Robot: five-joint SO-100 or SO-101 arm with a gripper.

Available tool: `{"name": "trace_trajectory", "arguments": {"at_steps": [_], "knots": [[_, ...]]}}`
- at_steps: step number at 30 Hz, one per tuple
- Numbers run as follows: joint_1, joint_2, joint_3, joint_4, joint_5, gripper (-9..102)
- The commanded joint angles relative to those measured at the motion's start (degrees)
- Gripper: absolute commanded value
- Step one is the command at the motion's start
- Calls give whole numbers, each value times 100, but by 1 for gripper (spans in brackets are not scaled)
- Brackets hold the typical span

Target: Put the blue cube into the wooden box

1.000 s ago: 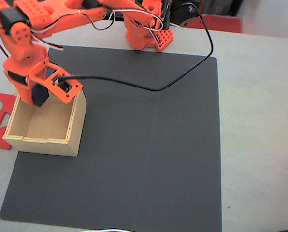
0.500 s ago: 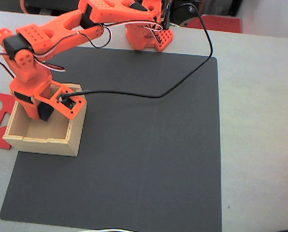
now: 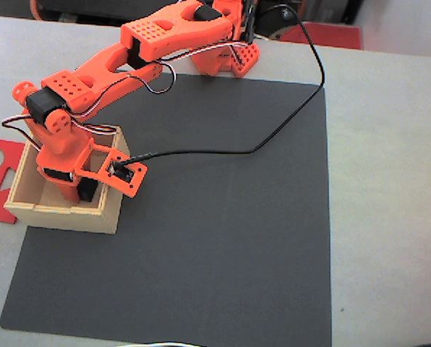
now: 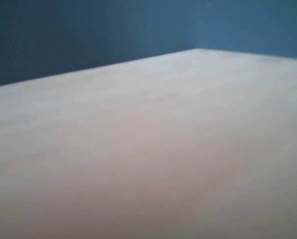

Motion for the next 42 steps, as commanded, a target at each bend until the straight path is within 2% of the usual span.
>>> {"name": "trace_trajectory", "arguments": {"at_steps": [1, 13, 20, 22, 29, 35, 42], "knots": [[-53, 167, -211, 70, -26, 21], [-44, 1723, 229, 88, 0, 19], [-229, 2883, 826, 88, 9, 0], [-325, 3349, 1187, 88, 70, 0], [-809, 5704, 2479, 88, 334, 0], [-1775, 8271, 3727, 70, 396, 0], [-2769, 10485, 4843, 62, 325, 0]]}}
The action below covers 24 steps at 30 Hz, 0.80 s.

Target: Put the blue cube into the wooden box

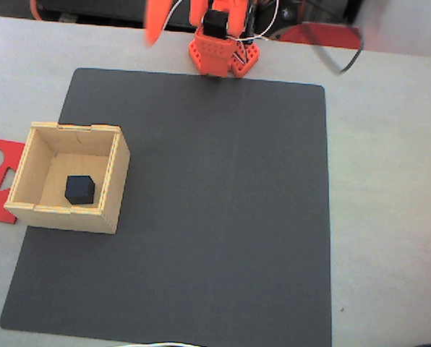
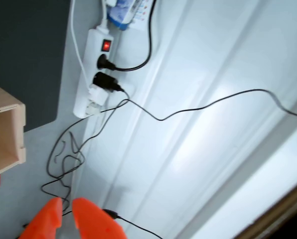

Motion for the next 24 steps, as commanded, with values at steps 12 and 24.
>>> {"name": "trace_trajectory", "arguments": {"at_steps": [12, 24], "knots": [[-756, 5405, 3612, -352, -791, 0], [-756, 6996, 7146, -1714, -756, 0]]}}
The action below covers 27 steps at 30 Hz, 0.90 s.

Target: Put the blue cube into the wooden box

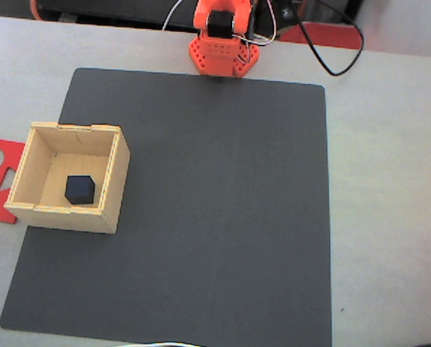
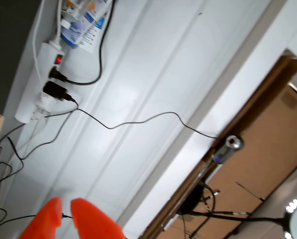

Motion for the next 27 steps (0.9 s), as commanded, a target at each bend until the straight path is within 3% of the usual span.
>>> {"name": "trace_trajectory", "arguments": {"at_steps": [1, 13, 27], "knots": [[-9, 79, 835, -501, 158, 0], [202, 79, 4342, -1767, 949, 0], [404, 79, 5414, -1960, 1881, 0]]}}
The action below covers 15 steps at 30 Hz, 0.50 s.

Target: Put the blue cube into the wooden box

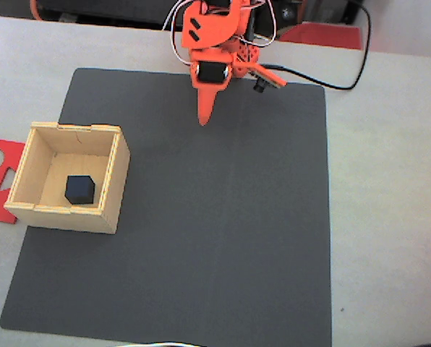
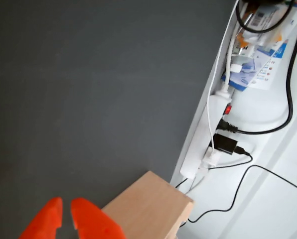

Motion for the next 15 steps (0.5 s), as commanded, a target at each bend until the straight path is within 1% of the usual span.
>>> {"name": "trace_trajectory", "arguments": {"at_steps": [1, 15], "knots": [[79, 79, 9, -97, 62, 0], [70, 79, 9, -97, 53, 0]]}}
